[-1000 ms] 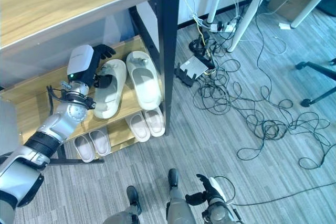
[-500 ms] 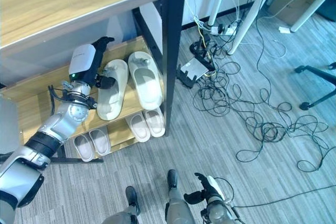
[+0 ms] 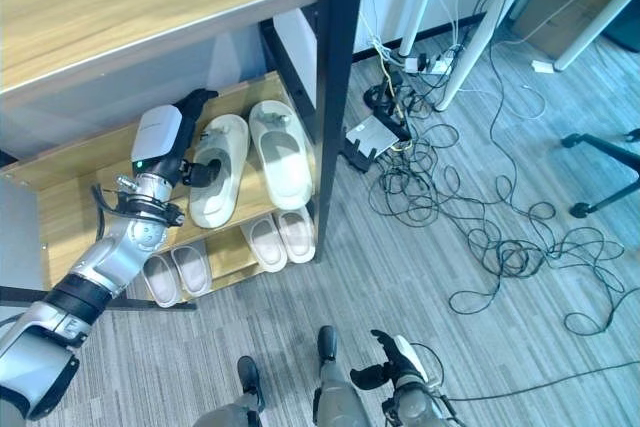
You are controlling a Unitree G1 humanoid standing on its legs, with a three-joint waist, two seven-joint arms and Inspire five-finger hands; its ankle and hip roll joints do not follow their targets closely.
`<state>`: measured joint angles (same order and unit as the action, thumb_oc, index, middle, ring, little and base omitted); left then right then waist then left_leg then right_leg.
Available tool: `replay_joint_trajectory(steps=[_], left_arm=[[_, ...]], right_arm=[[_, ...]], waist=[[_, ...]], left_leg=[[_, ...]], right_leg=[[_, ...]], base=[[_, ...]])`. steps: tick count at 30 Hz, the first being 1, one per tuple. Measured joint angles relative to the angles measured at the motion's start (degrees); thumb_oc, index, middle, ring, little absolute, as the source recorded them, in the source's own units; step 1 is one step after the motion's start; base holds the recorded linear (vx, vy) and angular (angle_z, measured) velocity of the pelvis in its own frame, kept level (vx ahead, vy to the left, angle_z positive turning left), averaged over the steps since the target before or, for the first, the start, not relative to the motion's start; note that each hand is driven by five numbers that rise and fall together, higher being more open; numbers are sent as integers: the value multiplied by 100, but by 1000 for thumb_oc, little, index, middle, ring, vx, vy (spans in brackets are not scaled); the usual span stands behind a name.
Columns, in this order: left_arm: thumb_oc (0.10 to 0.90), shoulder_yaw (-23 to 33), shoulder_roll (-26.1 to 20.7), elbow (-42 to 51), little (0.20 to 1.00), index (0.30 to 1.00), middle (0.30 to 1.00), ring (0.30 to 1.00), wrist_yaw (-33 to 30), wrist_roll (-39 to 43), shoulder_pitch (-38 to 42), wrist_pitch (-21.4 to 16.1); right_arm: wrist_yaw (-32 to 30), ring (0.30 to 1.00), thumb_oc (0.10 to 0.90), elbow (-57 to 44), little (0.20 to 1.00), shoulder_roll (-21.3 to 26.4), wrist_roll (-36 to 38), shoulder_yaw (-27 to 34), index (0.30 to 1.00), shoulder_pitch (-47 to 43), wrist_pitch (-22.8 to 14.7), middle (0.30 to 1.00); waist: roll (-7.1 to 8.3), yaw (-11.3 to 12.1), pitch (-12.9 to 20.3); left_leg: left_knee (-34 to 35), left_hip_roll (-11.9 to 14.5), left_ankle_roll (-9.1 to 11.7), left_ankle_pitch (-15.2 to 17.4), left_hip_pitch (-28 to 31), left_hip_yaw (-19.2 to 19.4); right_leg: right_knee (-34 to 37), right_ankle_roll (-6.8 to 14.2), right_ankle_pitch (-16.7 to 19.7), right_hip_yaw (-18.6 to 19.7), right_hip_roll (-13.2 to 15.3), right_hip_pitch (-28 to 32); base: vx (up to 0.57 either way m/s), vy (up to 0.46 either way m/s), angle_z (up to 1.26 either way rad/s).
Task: Arrange the slippers neatly on the shoe rack.
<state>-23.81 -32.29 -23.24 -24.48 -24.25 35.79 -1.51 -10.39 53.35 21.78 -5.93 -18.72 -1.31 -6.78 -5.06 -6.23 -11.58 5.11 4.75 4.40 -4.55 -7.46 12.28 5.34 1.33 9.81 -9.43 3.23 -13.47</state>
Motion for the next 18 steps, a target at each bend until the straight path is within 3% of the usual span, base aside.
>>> replay_joint_trajectory(steps=[10, 14, 18], left_arm=[[800, 949, 172, 444, 900, 900, 900, 900, -24, 598, -995, -127], [800, 1208, 395, 618, 900, 900, 900, 900, 11, 1542, -1429, -264], [800, 1486, 909, 619, 900, 900, 900, 900, 169, 2957, -1815, -467]], right_arm=[[-7, 900, 800, 16, 900, -29, -26, 18, 900, 14, 10, 900], [-5, 900, 800, 18, 900, -38, -30, 28, 900, 26, 26, 900], [-3, 900, 800, 3, 900, -41, -54, 69, 900, 7, 80, 900]], waist=[[17, 229, -11], [37, 247, -24], [65, 251, -25]], left_leg=[[0, 3, -2, -13, 68, -60], [0, 6, -6, -26, 72, -161], [0, 3, -7, -26, 111, -192]], right_leg=[[3, 19, -16, -78, 9, 102], [2, 34, -29, -136, 10, 156], [4, 60, -49, -147, 19, 205]], base=[[-7, 3, 4], [-9, 7, 11], [-3, 2, 3]])
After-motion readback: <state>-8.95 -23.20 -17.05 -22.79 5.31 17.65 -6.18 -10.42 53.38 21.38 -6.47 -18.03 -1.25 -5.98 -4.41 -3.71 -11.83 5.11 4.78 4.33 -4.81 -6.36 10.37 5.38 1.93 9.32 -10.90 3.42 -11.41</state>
